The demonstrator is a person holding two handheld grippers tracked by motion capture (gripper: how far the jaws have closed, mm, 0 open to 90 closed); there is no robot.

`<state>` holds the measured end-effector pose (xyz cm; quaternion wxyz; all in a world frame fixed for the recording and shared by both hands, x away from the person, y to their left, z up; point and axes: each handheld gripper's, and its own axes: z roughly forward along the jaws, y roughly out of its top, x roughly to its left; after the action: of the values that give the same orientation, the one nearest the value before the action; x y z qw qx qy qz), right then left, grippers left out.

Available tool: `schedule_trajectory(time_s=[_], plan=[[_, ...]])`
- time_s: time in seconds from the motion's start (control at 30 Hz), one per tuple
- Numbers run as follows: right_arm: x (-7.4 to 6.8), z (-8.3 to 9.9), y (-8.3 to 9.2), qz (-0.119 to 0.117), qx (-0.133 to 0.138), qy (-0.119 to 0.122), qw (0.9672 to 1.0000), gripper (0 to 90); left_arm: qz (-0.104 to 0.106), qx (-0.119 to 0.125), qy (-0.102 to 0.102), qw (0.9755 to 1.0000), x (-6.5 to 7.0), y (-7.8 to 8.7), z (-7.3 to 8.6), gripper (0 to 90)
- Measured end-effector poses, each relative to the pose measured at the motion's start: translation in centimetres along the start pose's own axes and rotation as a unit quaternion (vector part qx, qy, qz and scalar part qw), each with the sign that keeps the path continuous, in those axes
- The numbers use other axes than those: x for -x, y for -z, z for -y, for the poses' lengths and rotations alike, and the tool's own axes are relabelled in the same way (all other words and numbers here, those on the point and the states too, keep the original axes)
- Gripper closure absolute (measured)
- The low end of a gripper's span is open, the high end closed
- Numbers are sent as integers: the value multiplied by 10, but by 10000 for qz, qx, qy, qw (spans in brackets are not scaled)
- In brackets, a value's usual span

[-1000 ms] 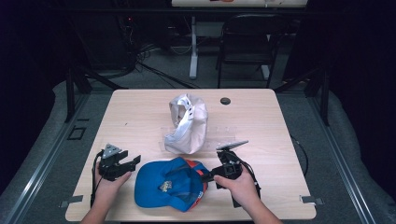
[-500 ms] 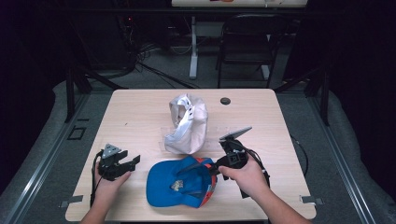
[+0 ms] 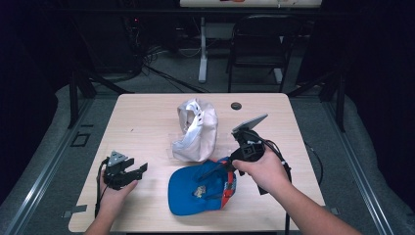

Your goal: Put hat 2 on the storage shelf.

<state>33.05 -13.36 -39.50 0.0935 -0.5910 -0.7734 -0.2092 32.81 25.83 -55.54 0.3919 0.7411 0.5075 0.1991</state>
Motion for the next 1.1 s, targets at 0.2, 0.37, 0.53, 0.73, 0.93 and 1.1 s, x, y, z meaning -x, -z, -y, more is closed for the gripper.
schedule_trajectory(time_s=[0.2,0.37,0.53,0.73,0.93,1.1], plan=[[-11,-6,19,-78,-66,-33,9999,778,-5,-9,-1,10000,0,1,0,390],[-22,-10,36,-98,73,-159,9998,779,21,-30,-17,10000,0,1,-1,390],[-30,-15,54,-96,58,-149,9998,779,24,-28,-10,10000,0,1,0,390],[-36,-19,74,9,89,-176,9998,779,29,-35,-17,10000,0,1,0,390],[-37,-24,95,235,176,-201,9994,779,34,-35,-19,10000,0,1,0,390],[-29,-29,109,404,240,-349,9983,778,36,-35,-15,10000,0,1,0,390]])
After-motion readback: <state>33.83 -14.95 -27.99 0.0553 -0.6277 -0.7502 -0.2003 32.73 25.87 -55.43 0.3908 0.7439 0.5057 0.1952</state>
